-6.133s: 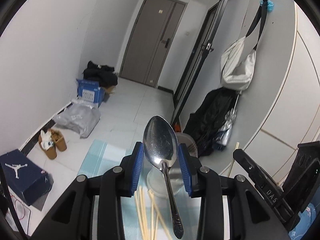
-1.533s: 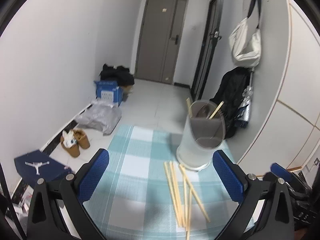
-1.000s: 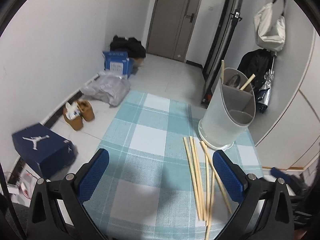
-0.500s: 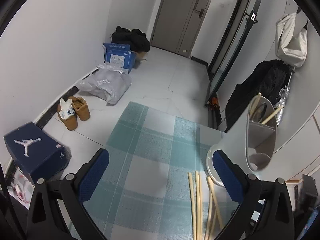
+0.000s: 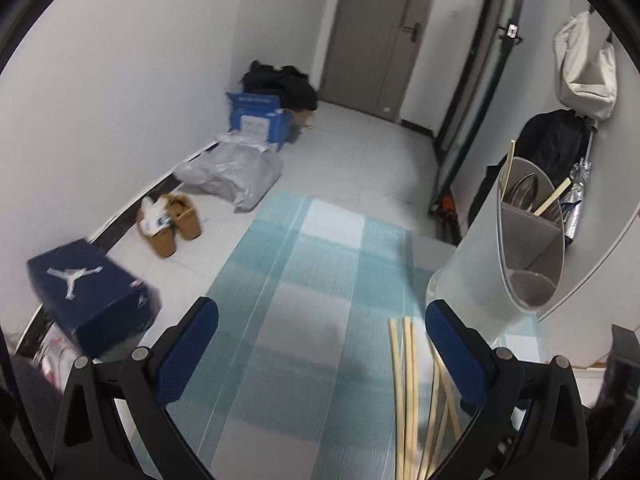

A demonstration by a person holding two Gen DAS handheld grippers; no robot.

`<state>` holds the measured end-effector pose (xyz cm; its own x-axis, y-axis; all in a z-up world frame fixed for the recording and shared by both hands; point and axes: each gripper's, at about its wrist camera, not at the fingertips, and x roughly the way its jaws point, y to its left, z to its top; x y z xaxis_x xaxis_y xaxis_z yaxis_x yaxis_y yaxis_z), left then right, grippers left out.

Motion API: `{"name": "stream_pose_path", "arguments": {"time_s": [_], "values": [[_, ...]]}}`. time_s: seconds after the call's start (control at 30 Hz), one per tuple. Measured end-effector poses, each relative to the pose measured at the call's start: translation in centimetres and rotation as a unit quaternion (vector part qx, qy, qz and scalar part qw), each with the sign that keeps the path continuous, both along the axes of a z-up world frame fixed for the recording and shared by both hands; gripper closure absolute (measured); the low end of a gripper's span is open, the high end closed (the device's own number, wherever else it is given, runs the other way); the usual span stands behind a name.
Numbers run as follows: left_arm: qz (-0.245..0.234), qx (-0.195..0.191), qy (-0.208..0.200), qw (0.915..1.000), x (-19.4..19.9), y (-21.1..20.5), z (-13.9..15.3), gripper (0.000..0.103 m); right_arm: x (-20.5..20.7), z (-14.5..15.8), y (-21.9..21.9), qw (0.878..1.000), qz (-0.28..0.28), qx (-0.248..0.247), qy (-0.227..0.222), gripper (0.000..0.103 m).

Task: Organize utensils
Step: 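Lower the right gripper onto the loose chopsticks and close on one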

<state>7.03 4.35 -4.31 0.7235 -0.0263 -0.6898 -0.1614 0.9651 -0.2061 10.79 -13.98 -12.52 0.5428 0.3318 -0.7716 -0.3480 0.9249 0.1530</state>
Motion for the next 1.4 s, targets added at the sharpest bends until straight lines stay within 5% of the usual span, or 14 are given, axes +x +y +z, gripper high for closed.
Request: {"name": "stream_pose_path", "arguments": {"time_s": [0.27, 0.33, 0.5, 0.8, 1.13, 1.27, 1.4], "values": [[-0.011, 0.033, -0.036, 0.9988, -1.7, -0.8, 2.4, 0.001, 0.9, -0.9, 1.6, 1.000, 0.013, -0.014, 0.008, 0.066], [-0.010, 0.029, -0.034, 0.9989, -1.3, -0.8, 2.4, 0.001, 0.7, -1.5, 2.1, 0.999, 0.015, -0.026, 0.016, 0.085], [0.001, 0.021, -0.030, 0.9993, -1.1, -0.1, 2.5, 0.001, 1.3, -2.4, 2.4, 0.999, 0.011, -0.032, 0.043, 0.097], [0.011, 0.012, -0.022, 0.9996, -0.7, 0.6, 0.4, 0.001, 0.4, -1.4, 0.0, 0.998, 0.011, -0.006, 0.057, 0.098], [-0.008, -0.002, 0.013, 0.9999, 0.7, 0.0, -1.9, 0.001, -3.4, -1.5, -2.5, 0.993, 0.019, -0.030, 0.113, 0.097], [-0.007, -0.001, 0.020, 0.9998, 0.7, 0.1, -2.2, 0.001, -3.4, -2.0, -2.0, 0.990, 0.034, -0.043, 0.127, 0.093], [0.000, -0.001, 0.031, 0.9995, 1.0, 0.5, -2.6, 0.001, -2.0, -1.7, -1.0, 0.991, 0.050, -0.054, 0.114, 0.076]]}}
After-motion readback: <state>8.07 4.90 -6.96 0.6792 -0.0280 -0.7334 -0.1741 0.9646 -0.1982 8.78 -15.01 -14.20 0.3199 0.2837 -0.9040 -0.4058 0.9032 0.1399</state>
